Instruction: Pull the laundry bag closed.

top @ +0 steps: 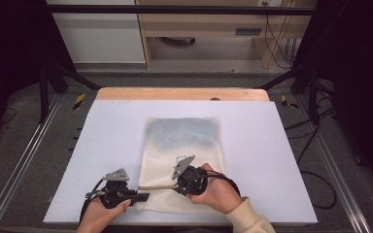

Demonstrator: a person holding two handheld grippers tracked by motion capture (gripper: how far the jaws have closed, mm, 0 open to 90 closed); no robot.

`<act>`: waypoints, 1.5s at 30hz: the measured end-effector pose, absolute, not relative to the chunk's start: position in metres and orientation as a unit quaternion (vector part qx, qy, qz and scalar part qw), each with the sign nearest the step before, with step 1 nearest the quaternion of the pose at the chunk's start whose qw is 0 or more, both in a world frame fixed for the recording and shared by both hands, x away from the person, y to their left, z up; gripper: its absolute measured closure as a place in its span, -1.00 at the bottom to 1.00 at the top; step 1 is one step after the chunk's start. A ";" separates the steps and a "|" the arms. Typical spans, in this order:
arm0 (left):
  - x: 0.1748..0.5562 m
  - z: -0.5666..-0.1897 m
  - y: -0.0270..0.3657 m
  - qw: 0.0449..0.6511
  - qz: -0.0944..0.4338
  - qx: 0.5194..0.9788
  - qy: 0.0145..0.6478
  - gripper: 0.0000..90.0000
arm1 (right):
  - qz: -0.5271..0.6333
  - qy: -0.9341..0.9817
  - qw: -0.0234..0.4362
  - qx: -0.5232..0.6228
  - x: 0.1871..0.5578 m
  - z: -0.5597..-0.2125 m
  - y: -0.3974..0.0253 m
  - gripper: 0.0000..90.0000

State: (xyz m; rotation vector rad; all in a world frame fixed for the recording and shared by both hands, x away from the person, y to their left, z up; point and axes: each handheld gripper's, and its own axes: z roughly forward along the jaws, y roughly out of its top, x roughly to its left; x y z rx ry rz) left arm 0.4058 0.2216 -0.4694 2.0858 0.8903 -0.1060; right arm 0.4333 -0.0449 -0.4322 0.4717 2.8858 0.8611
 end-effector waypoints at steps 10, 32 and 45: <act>0.406 -0.470 0.222 0.422 -0.042 0.832 0.356 0.84 | 0.286 0.942 0.051 0.169 0.433 -0.432 -0.059 0.82; 0.405 -0.470 0.222 0.419 -0.040 0.834 0.356 0.84 | 0.303 0.934 0.056 0.182 0.428 -0.435 -0.078 0.82; 0.405 -0.470 0.223 0.419 -0.040 0.834 0.357 0.84 | 0.311 0.927 0.068 0.197 0.425 -0.435 -0.088 0.82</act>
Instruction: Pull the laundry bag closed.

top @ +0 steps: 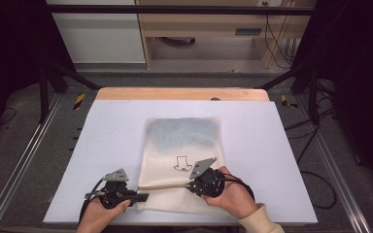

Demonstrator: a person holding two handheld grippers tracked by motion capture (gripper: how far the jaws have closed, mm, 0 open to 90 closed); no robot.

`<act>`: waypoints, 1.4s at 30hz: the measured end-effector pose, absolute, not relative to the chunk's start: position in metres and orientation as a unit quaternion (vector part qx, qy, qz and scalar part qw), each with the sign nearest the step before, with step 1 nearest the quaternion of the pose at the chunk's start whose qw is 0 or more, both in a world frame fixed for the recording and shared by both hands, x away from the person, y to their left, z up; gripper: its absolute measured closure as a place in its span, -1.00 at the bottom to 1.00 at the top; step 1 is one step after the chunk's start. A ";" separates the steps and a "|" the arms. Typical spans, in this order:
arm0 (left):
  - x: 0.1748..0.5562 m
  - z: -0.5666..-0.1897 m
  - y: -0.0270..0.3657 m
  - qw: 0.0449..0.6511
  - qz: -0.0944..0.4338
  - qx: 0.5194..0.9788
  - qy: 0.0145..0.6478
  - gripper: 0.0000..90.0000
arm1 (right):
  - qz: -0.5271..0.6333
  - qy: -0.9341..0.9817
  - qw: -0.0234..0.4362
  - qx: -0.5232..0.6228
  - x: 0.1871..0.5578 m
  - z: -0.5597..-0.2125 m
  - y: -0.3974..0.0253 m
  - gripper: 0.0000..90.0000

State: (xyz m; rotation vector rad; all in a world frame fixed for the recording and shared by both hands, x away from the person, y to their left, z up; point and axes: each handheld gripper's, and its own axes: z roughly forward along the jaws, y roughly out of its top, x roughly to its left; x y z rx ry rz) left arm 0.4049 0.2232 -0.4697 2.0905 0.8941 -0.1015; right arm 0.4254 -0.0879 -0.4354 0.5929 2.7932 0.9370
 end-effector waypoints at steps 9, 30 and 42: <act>0.404 -0.470 0.222 0.420 -0.041 0.834 0.357 0.84 | 0.317 0.923 0.069 0.207 0.425 -0.437 -0.095 0.82; 0.405 -0.471 0.223 0.419 -0.041 0.834 0.357 0.83 | 0.324 0.917 0.073 0.220 0.420 -0.438 -0.108 0.82; 0.404 -0.470 0.224 0.421 -0.041 0.833 0.357 0.83 | 0.326 0.914 0.076 0.231 0.419 -0.438 -0.121 0.82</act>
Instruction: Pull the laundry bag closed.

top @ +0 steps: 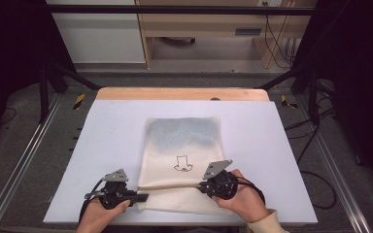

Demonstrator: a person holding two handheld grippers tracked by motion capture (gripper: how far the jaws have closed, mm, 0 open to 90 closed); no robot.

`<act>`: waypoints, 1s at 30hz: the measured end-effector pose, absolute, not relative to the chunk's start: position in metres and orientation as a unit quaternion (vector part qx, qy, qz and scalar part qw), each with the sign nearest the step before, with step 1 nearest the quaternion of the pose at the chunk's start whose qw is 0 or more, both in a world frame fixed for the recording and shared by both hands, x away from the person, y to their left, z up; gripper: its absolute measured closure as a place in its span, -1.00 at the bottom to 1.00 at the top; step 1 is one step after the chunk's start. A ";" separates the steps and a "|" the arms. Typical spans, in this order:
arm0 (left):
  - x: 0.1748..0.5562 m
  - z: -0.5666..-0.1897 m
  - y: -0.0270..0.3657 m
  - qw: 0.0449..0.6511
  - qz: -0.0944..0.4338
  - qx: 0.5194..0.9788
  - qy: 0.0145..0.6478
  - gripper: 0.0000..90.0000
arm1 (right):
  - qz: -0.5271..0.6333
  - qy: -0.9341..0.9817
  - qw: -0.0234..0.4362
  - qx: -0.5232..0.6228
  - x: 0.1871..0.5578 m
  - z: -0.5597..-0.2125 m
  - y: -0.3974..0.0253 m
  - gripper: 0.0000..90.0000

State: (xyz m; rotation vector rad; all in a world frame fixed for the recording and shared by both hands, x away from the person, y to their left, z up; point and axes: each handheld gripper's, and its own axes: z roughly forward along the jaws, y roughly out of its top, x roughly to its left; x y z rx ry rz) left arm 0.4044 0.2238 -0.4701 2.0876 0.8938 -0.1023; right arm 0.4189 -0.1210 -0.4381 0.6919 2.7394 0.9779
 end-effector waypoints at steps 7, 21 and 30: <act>0.404 -0.470 0.224 0.422 -0.040 0.833 0.356 0.83 | 0.331 0.909 0.077 0.240 0.419 -0.438 -0.128 0.82; 0.404 -0.470 0.224 0.421 -0.039 0.833 0.356 0.83 | 0.339 0.902 0.081 0.255 0.416 -0.438 -0.140 0.82; 0.404 -0.470 0.223 0.421 -0.037 0.834 0.356 0.83 | 0.345 0.895 0.084 0.271 0.413 -0.439 -0.150 0.82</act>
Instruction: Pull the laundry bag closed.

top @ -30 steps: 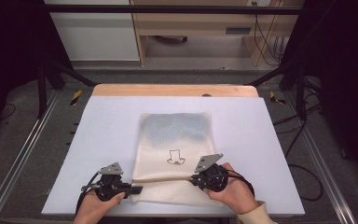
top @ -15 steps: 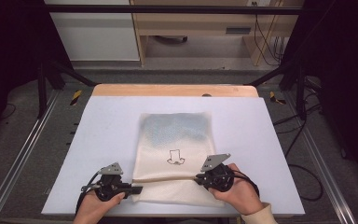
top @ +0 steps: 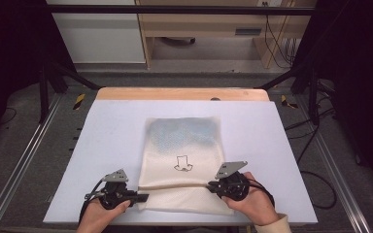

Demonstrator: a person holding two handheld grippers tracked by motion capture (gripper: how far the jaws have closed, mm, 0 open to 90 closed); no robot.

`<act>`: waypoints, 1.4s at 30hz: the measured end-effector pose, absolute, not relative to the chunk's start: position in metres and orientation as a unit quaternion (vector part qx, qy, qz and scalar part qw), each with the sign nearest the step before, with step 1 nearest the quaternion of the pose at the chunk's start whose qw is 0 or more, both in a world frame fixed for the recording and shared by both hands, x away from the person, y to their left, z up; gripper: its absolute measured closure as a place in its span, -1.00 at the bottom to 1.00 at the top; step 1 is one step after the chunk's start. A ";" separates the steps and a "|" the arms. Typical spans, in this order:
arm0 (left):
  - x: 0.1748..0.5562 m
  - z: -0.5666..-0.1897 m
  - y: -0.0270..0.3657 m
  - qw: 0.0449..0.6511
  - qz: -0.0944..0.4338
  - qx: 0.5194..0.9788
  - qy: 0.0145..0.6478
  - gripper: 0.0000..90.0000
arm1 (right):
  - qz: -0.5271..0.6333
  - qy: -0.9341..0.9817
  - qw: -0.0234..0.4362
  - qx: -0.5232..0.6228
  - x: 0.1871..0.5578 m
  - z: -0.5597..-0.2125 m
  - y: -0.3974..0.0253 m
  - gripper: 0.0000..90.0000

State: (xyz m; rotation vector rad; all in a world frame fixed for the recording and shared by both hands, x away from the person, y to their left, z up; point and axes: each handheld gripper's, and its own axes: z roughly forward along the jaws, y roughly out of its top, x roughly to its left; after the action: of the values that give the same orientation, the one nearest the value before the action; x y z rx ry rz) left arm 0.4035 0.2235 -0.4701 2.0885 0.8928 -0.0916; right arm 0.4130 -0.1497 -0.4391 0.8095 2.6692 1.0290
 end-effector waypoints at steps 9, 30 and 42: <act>0.403 -0.469 0.224 0.422 -0.035 0.833 0.357 0.83 | 0.348 0.893 0.084 0.273 0.411 -0.441 -0.154 0.82; 0.403 -0.469 0.226 0.423 -0.033 0.832 0.359 0.83 | 0.347 0.887 0.089 0.291 0.406 -0.444 -0.167 0.82; 0.403 -0.469 0.227 0.423 -0.030 0.832 0.359 0.83 | 0.350 0.885 0.093 0.295 0.404 -0.445 -0.172 0.82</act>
State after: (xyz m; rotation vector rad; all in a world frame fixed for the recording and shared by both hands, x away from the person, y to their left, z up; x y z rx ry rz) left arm 0.4030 0.2265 -0.4686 2.0813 0.8978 -0.0762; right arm 0.4037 -0.1721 -0.4450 0.8742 2.6251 1.0373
